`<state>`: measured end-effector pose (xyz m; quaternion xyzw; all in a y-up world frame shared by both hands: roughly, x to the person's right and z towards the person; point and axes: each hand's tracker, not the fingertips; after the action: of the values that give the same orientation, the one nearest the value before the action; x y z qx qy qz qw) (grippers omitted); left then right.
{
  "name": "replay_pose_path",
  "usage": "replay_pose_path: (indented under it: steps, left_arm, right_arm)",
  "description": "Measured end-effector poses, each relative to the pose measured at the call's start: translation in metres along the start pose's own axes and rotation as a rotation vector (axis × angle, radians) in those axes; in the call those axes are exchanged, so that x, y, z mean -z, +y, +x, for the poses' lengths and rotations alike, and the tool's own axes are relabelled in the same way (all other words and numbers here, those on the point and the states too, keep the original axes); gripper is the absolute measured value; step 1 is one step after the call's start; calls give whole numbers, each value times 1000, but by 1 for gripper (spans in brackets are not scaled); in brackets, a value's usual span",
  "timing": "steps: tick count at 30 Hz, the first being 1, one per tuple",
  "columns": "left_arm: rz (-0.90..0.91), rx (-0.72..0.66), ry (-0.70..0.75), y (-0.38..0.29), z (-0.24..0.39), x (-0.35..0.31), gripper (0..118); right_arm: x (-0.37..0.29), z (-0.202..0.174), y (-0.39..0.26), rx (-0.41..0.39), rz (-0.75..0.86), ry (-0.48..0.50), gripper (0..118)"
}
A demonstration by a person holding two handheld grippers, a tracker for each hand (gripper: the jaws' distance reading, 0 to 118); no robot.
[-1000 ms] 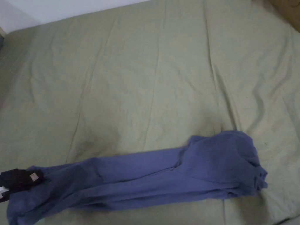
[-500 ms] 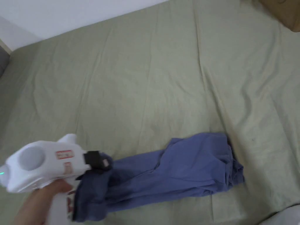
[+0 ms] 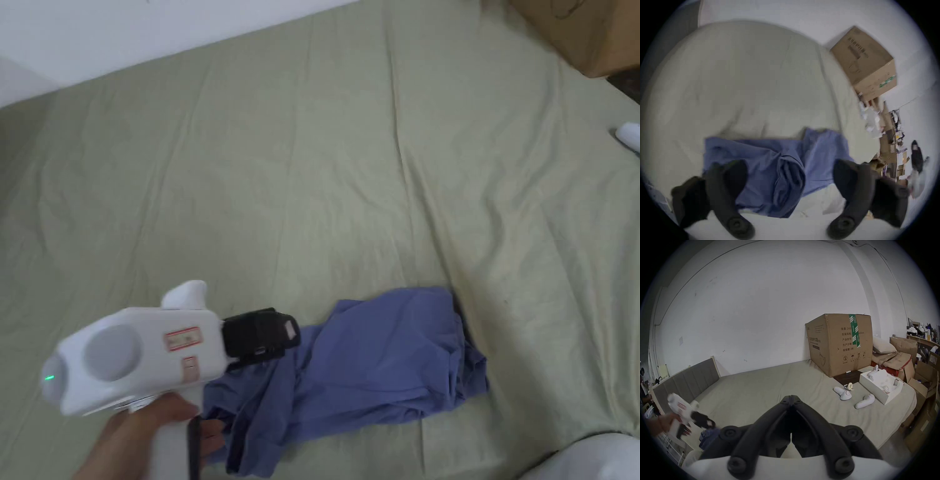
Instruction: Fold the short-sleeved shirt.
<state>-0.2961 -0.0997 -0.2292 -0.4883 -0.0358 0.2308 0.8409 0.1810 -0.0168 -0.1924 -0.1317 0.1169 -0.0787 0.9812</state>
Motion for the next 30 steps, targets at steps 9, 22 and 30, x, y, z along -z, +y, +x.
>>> replay_pose_path:
  steps: [9, 22, 30]
  left_arm:
    - [181, 220, 466, -25, -8, -58, 0]
    - [-45, 382, 344, -60, 78, 74, 0]
    - [-83, 388, 105, -58, 127, 93, 0]
  right_arm:
    - [2, -19, 1, -38, -5, 28, 0]
    - [11, -21, -3, -70, -57, 13, 0]
    - [16, -24, -4, -63, -76, 15, 0]
